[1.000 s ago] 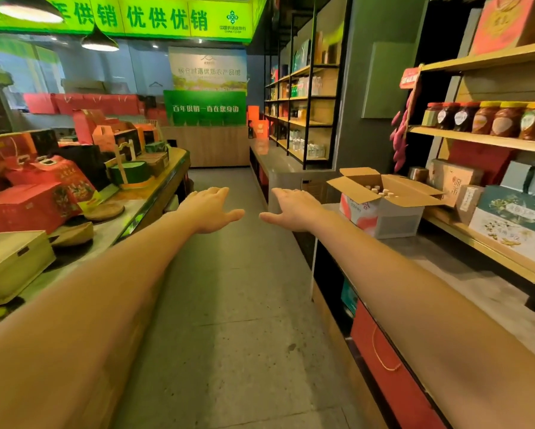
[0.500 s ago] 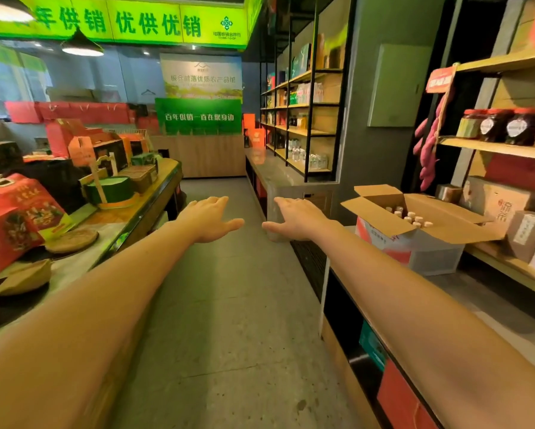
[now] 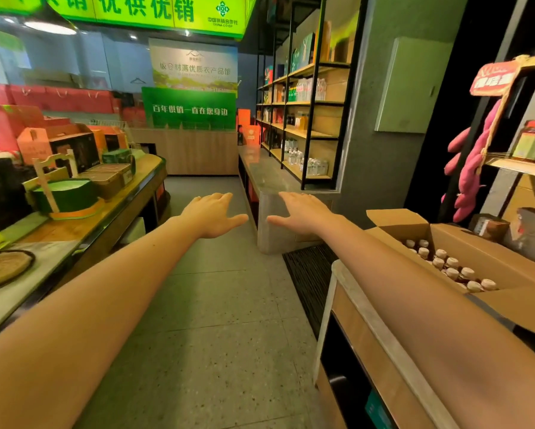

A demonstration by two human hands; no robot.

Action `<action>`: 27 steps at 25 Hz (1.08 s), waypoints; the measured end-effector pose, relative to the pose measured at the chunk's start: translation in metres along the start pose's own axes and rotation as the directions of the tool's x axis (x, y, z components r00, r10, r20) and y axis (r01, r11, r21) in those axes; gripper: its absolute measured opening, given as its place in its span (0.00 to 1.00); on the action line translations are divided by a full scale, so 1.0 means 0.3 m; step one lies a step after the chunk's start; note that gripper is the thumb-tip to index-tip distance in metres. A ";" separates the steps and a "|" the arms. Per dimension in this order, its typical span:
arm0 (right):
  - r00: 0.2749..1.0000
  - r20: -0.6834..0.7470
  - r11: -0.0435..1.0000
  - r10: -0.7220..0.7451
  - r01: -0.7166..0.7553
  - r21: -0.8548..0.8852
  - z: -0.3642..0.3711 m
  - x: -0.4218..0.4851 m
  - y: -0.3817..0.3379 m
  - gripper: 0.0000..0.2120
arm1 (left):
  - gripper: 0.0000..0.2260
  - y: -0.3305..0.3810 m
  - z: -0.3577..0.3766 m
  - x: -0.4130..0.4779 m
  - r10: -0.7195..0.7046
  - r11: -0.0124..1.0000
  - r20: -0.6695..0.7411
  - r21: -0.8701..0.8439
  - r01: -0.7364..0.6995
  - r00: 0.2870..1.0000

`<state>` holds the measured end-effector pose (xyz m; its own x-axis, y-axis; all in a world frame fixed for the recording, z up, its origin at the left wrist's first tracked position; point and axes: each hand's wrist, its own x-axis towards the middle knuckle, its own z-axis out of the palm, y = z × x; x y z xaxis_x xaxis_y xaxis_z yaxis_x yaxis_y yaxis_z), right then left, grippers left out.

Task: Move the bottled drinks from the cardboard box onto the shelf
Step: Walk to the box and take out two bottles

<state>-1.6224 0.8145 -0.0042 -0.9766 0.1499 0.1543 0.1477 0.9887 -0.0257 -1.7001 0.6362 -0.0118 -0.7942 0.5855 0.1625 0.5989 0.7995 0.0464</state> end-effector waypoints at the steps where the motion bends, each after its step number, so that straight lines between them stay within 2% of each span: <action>1: 1.000 0.001 1.000 0.005 -0.005 0.004 0.019 0.061 0.028 0.36 | 0.33 -0.009 0.018 0.071 0.007 1.000 -0.001 -0.009 -0.007 1.000; 9: 0.995 -0.005 0.995 0.096 -0.096 -0.022 0.200 0.551 0.227 0.37 | 0.32 -0.091 0.176 0.641 0.152 0.988 0.019 -0.025 -0.152 0.988; 15: 0.952 -0.020 0.952 0.305 -0.305 0.014 0.259 0.854 0.442 0.37 | 0.34 -0.074 0.243 1.175 0.342 0.940 0.053 -0.022 -0.341 0.938; 21: 0.841 -0.003 0.841 0.542 -0.542 0.004 0.304 0.901 0.716 0.36 | 0.34 0.194 0.374 1.466 0.571 0.820 0.117 -0.124 -0.559 0.813; 25: 0.756 0.002 0.756 0.654 -0.654 0.005 0.328 0.799 0.901 0.34 | 0.33 0.423 0.461 1.569 0.675 0.736 0.117 -0.184 -0.652 0.728; 27: 0.692 0.020 0.692 0.722 -0.722 -0.018 0.353 0.725 1.022 0.32 | 0.32 0.574 0.501 1.596 0.737 0.673 0.119 -0.213 -0.708 0.665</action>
<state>-1.8060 1.1500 -0.0830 -0.5722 0.8173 0.0681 0.8097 0.5762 -0.1110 -1.9929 1.0744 -0.0742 -0.0987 0.9948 0.0247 0.9875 0.0949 0.1261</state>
